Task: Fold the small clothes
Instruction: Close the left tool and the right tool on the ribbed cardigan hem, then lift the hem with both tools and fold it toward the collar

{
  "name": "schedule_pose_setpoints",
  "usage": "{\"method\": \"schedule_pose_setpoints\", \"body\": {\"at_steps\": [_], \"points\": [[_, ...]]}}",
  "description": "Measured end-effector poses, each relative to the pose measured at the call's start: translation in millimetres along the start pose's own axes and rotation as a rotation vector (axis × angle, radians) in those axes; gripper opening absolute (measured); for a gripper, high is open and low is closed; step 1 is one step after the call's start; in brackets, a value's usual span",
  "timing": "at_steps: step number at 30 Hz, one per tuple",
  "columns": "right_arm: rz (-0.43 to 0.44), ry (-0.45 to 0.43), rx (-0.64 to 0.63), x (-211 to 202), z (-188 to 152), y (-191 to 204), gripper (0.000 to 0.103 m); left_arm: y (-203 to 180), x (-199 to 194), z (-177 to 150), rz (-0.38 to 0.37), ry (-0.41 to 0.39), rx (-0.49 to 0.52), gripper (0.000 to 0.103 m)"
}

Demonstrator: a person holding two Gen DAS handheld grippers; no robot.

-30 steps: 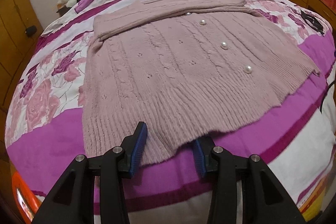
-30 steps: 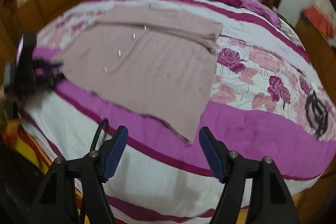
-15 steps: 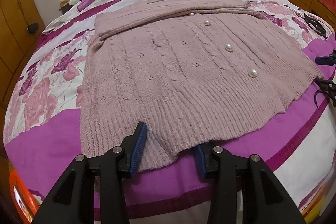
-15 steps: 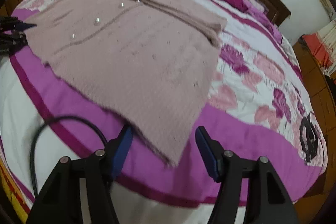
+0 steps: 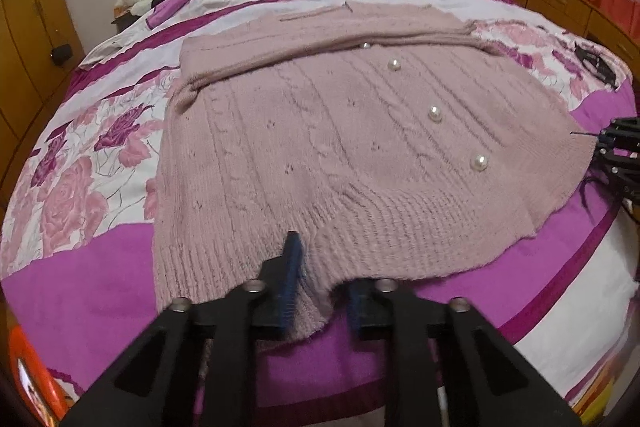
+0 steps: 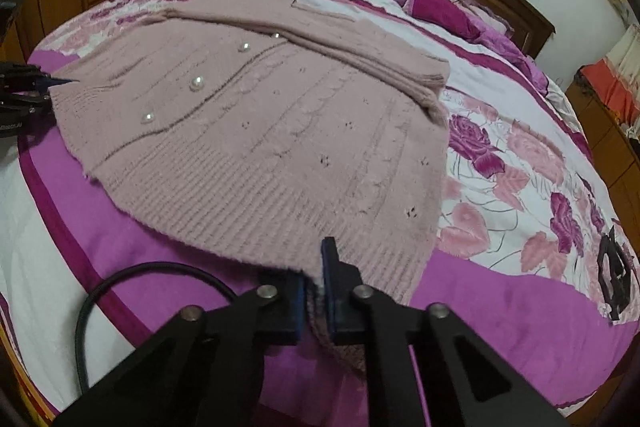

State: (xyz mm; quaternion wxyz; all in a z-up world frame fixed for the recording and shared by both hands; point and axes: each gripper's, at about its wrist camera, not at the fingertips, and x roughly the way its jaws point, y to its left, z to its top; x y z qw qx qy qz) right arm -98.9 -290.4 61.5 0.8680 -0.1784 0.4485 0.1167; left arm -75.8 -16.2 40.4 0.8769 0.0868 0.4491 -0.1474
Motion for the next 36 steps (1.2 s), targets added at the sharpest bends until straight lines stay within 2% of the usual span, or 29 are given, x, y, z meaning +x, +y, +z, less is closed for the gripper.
{"method": "schedule_pose_setpoints", "body": {"at_steps": [6, 17, 30, 36], "points": [[0.010, -0.071, 0.058, -13, 8, -10, 0.005, 4, -10, 10, -0.019, -0.053, -0.025, 0.000], [0.006, -0.203, 0.147, -39, 43, -26, 0.005, 12, -36, 39, -0.028, -0.156, -0.067, 0.000], [-0.028, -0.300, 0.224, -51, 102, -56, 0.005, 34, -48, 109, 0.012, -0.252, -0.064, 0.000], [-0.057, -0.336, 0.248, -47, 133, -72, 0.005, 43, -42, 145, 0.021, -0.279, -0.063, 0.000]]}}
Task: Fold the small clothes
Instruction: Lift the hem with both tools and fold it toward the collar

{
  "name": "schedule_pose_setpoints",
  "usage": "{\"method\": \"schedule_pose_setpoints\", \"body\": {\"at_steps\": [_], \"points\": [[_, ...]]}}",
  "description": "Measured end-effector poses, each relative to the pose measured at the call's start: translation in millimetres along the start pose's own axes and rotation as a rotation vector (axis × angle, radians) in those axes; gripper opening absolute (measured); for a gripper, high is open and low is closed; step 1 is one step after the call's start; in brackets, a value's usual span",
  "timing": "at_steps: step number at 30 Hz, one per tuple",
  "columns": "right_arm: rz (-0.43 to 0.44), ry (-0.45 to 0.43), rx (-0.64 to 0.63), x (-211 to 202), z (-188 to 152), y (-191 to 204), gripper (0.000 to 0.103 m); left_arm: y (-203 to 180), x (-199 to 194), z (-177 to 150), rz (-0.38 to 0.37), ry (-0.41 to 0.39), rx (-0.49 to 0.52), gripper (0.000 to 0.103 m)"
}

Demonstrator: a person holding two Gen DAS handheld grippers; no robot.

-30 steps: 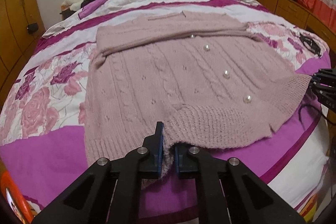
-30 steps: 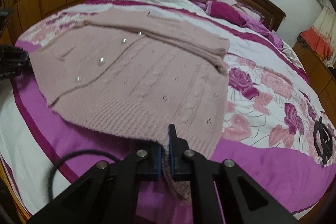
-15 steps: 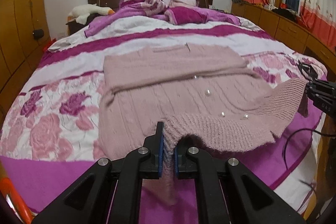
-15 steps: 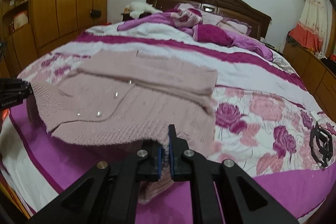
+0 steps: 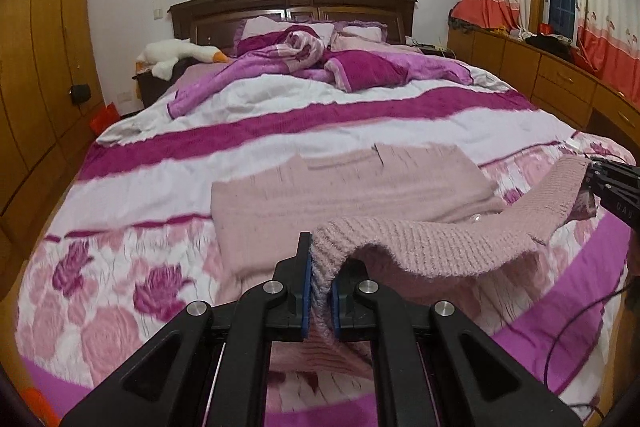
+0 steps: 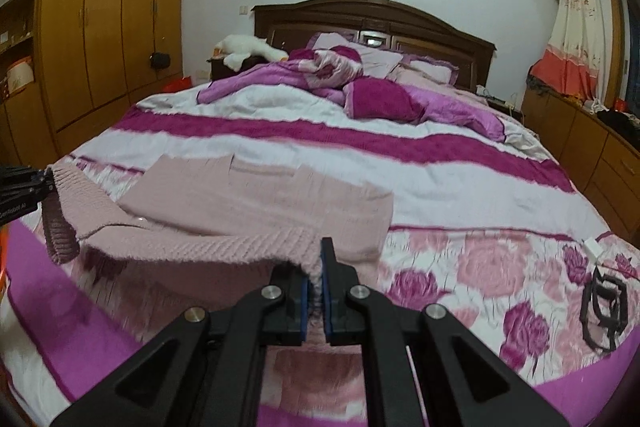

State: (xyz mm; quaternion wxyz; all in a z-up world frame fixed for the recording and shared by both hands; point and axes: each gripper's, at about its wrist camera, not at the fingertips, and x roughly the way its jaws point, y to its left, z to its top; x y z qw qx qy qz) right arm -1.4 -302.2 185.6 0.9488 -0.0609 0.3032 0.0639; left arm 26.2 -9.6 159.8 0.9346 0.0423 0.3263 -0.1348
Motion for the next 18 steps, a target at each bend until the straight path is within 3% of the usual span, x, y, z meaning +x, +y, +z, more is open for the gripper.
{"method": "schedule_pose_setpoints", "body": {"at_steps": [12, 18], "points": [[-0.029, -0.003, 0.018, 92, 71, -15, 0.005, 35, 82, 69, 0.005, 0.014, -0.070, 0.000], [-0.056, 0.060, 0.035, 161, 77, -22, 0.005, 44, 152, 76, 0.030, 0.092, -0.065, 0.000]]}}
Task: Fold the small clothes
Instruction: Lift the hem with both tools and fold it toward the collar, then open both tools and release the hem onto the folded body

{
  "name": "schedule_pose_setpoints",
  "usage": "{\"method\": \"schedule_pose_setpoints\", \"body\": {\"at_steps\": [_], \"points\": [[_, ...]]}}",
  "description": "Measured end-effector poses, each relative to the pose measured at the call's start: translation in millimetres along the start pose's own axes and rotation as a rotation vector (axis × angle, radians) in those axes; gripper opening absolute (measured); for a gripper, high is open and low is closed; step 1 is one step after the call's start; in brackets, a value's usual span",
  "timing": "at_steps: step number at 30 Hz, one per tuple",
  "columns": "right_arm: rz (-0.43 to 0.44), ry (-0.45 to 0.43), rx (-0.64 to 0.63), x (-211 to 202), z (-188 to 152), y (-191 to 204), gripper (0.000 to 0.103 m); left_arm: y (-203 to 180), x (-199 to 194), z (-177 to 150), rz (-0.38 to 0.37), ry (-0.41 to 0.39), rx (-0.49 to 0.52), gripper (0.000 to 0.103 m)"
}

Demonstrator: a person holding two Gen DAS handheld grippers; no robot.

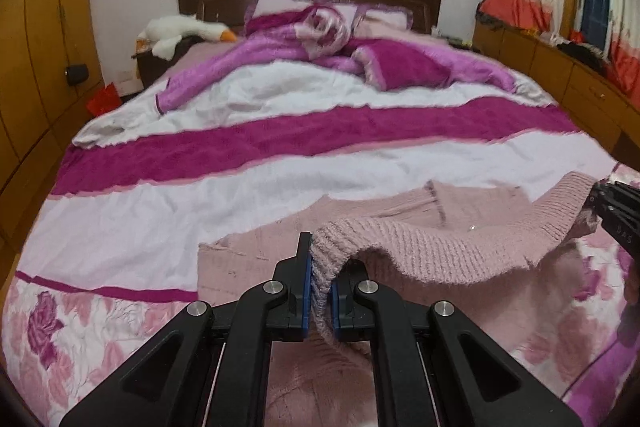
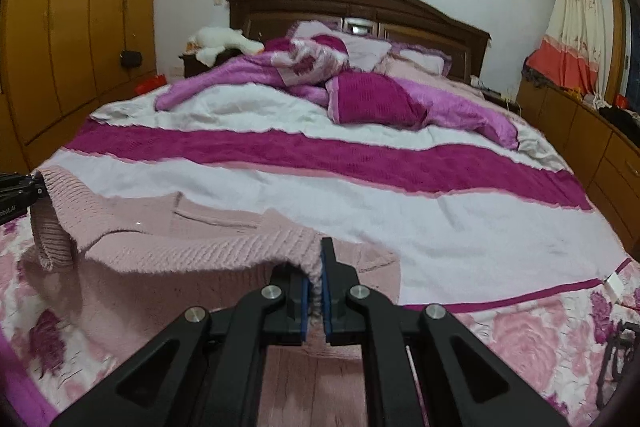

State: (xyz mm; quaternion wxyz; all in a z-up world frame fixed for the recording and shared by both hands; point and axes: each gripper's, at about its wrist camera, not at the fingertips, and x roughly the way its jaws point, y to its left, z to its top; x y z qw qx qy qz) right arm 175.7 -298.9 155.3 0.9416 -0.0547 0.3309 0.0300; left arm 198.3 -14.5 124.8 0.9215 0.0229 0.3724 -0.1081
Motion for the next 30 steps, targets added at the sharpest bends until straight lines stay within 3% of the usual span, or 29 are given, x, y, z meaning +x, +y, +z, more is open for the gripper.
{"method": "schedule_pose_setpoints", "body": {"at_steps": [7, 11, 13, 18, 22, 27, 30], "points": [[-0.021, 0.137, 0.032, 90, -17, -7, 0.005, 9, 80, -16, 0.034, 0.113, -0.006, 0.000], [-0.025, 0.222, 0.063, 129, -35, -13, 0.007, 14, 106, -30, 0.019, 0.157, -0.016, 0.000], [-0.013, 0.223, 0.105, 140, -43, -19, 0.020, 18, 107, -33, 0.008, 0.152, -0.036, 0.000], [0.024, 0.218, 0.177, 137, -44, -31, 0.035, 32, 92, -29, -0.041, 0.175, -0.085, 0.008], [0.018, 0.199, 0.220, 115, -42, -38, 0.052, 41, 65, -29, -0.051, 0.146, -0.125, 0.014], [0.013, 0.157, 0.210, 84, -42, -32, 0.057, 45, 40, -36, -0.021, 0.126, -0.149, 0.016], [0.014, 0.157, 0.156, 73, -41, -24, 0.057, 42, 29, -39, -0.027, 0.130, -0.113, 0.016]]}}
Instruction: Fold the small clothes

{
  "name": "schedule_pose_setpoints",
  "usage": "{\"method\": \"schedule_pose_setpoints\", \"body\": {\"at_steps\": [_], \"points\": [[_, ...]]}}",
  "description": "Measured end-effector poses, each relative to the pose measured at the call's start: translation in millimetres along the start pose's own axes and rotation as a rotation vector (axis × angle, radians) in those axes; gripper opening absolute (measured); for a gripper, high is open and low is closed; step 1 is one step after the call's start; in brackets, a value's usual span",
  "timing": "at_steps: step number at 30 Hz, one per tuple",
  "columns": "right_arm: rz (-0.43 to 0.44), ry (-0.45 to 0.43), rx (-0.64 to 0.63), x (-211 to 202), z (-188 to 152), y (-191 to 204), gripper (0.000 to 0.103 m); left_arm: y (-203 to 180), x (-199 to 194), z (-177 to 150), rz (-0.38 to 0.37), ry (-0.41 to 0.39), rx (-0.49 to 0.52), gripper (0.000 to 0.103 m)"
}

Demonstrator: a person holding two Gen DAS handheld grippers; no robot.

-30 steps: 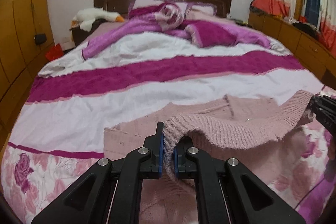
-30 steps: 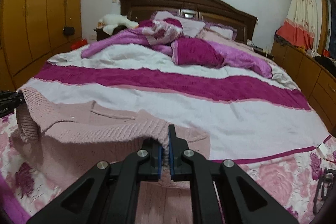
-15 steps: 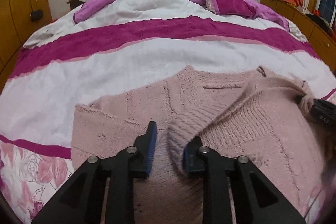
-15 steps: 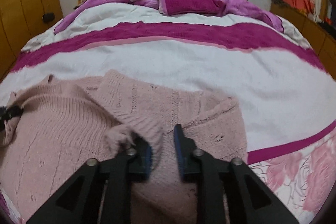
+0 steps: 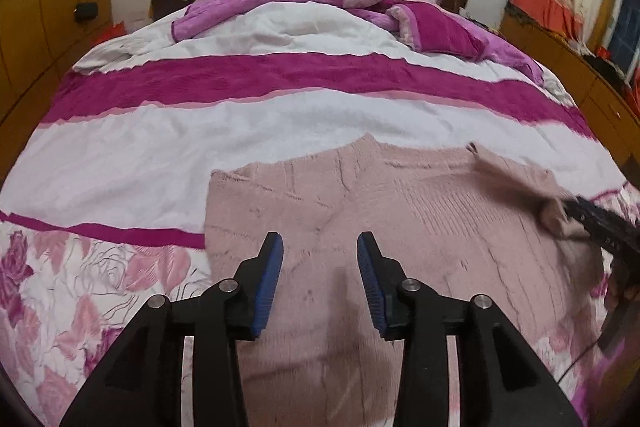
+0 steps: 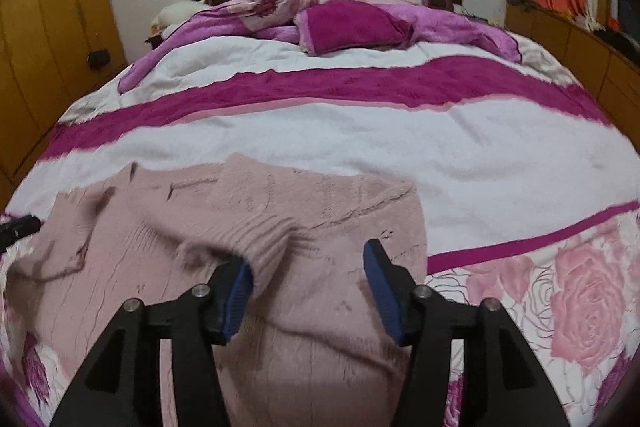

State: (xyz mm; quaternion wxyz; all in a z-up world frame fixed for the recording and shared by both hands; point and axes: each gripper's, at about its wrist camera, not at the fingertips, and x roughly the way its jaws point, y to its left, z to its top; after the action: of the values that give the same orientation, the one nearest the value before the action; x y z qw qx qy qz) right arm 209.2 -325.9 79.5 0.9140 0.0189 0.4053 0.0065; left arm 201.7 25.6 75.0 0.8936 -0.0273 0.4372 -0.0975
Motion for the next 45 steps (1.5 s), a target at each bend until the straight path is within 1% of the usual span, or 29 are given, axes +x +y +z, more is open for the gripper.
{"method": "schedule_pose_setpoints", "body": {"at_steps": [2, 4, 7, 12, 14, 16, 18, 20, 21, 22, 24, 26, 29, 31, 34, 37, 39, 41, 44, 45], "points": [[-0.003, 0.004, -0.038, -7, -2, 3, 0.057, -5, -7, -4, -0.006, -0.006, 0.045, 0.016], [-0.005, 0.010, -0.063, -11, -3, 4, 0.058, -11, -10, -9, -0.027, 0.011, 0.094, 0.017], [0.004, 0.024, -0.095, -17, -8, 4, 0.058, -23, -5, -16, -0.060, 0.054, 0.160, 0.017], [0.027, 0.051, -0.165, -18, -15, 9, 0.058, -48, 8, -29, -0.069, 0.103, 0.286, 0.017], [0.035, 0.057, -0.179, -16, -16, 11, 0.058, -58, 15, -35, -0.057, 0.108, 0.332, 0.017], [0.049, 0.069, -0.192, -11, -16, 13, 0.058, -65, 22, -37, -0.015, 0.095, 0.369, 0.017], [0.051, 0.078, -0.217, -5, -16, 16, 0.058, -66, 29, -37, 0.016, 0.080, 0.379, 0.017], [0.046, 0.088, -0.237, 2, -15, 19, 0.058, -62, 35, -33, 0.013, 0.067, 0.356, 0.017], [0.043, 0.093, -0.243, 6, -15, 20, 0.058, -58, 36, -30, 0.005, 0.060, 0.339, 0.013], [0.039, 0.095, -0.247, 9, -14, 21, 0.058, -52, 36, -27, -0.003, 0.047, 0.315, 0.000], [0.035, 0.096, -0.252, 16, -13, 23, 0.058, -40, 33, -19, -0.008, 0.032, 0.265, 0.000], [0.039, 0.091, -0.249, 19, -11, 23, 0.058, -28, 29, -11, 0.008, 0.001, 0.216, 0.000], [0.043, 0.082, -0.240, 24, -9, 22, 0.058, -3, 24, 2, 0.090, -0.052, 0.135, 0.000], [0.043, 0.080, -0.233, 27, -9, 21, 0.058, 16, 26, 9, 0.145, -0.071, 0.087, 0.000], [0.043, 0.077, -0.222, 30, -9, 19, 0.058, 41, 34, 15, 0.186, -0.052, 0.024, 0.000], [0.044, 0.076, -0.215, 33, -7, 17, 0.058, 54, 36, 13, 0.231, -0.035, -0.024, 0.000], [0.047, 0.077, -0.209, 35, -6, 16, 0.058, 56, 35, 10, 0.247, -0.026, -0.052, 0.000], [0.049, 0.077, -0.199, 36, -4, 15, 0.058, 56, 27, 6, 0.219, -0.024, -0.098, 0.000], [0.051, 0.076, -0.189, 40, -2, 16, 0.058, 42, 11, -2, 0.149, -0.033, -0.139, 0.000], [0.051, 0.074, -0.188, 41, -2, 16, 0.054, 35, 6, -3, 0.135, -0.041, -0.136, 0.000]]}}
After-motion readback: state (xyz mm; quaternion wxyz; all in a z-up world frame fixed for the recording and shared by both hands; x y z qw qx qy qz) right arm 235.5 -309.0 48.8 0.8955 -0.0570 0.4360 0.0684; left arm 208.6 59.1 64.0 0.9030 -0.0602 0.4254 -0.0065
